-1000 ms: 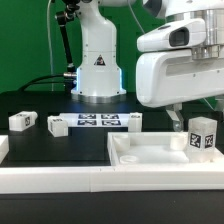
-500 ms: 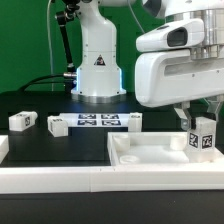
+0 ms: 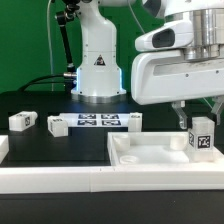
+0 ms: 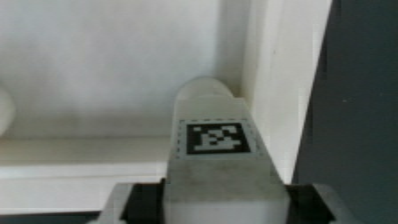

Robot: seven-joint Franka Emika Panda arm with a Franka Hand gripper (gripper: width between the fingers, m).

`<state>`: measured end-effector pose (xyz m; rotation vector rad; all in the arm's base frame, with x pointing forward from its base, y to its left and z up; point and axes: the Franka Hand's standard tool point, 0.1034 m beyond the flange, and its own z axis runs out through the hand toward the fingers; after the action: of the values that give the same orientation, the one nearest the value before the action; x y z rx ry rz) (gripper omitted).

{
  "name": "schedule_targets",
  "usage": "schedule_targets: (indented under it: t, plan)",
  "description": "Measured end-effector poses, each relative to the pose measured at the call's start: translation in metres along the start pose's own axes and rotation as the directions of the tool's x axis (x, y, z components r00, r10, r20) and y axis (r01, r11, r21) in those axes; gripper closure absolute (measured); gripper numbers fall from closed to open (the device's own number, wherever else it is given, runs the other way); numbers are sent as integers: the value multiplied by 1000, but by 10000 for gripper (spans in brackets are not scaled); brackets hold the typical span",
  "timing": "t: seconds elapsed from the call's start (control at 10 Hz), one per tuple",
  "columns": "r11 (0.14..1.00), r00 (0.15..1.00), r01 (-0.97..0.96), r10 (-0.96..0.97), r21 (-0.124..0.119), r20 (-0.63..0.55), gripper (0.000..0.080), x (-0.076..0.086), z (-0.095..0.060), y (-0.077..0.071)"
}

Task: Assemble square table

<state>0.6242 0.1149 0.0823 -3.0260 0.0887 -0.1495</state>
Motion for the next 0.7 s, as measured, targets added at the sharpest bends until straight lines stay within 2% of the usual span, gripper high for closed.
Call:
schedule_targets:
  t: [0.4, 0.7]
  plan:
    - [930, 930, -368, 368, -4, 3, 509, -3, 1, -2]
    - [813, 813, -583, 582, 9, 13, 509, -2, 1, -3]
